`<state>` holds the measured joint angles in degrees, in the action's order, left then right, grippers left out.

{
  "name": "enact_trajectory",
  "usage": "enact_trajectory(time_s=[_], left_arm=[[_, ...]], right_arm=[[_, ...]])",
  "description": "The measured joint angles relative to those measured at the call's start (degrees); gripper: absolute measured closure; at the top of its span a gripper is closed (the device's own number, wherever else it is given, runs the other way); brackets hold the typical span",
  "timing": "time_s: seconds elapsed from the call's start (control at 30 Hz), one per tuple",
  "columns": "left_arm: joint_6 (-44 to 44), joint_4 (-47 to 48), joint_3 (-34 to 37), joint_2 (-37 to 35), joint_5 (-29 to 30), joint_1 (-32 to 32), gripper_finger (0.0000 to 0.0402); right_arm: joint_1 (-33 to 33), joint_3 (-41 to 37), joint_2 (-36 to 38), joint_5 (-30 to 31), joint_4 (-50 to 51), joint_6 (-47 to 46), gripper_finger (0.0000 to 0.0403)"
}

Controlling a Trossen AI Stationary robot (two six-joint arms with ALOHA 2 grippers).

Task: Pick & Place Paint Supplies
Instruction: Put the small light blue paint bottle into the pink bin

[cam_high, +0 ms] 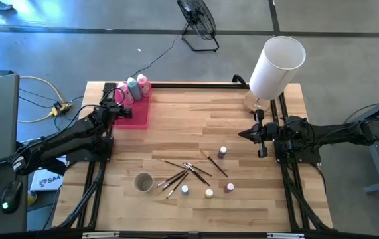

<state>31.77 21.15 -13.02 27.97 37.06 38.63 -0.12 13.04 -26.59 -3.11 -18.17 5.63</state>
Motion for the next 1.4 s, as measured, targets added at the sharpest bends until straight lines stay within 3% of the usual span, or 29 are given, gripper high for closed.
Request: enact_trajectory(time_s=[0.33, 0.67, 0.93, 1.1, 1.4], left_arm=[[0.2, 0.0, 0.0, 0.0, 0.0, 0.0, 0.0278], [0.4, 0.0, 0.0, 0.0, 0.8, 0.0, 0.0218], [-2.2, -3.1, 0.0, -0.1, 2.5, 0.0, 0.0206], [-7.7, -9.6, -0.1, -0.1, -1.5, 0.0, 0.0206], [-12.2, -8.1, -6.4, -0.1, -7.4, 0.0, 0.0206]], right_arm=[[0.0, 0.0, 0.0, 0.0, 0.0, 0.0, 0.0400], [0.0, 0.0, 0.0, 0.0, 0.0, 0.0, 0.0400], [0.0, 0.0, 0.0, 0.0, 0.0, 0.0, 0.0400], [0.0, 0.0, 0.0, 0.0, 0.0, 0.0, 0.0400], [0.0, 0.0, 0.0, 0.0, 0.0, 0.0, 0.0400]])
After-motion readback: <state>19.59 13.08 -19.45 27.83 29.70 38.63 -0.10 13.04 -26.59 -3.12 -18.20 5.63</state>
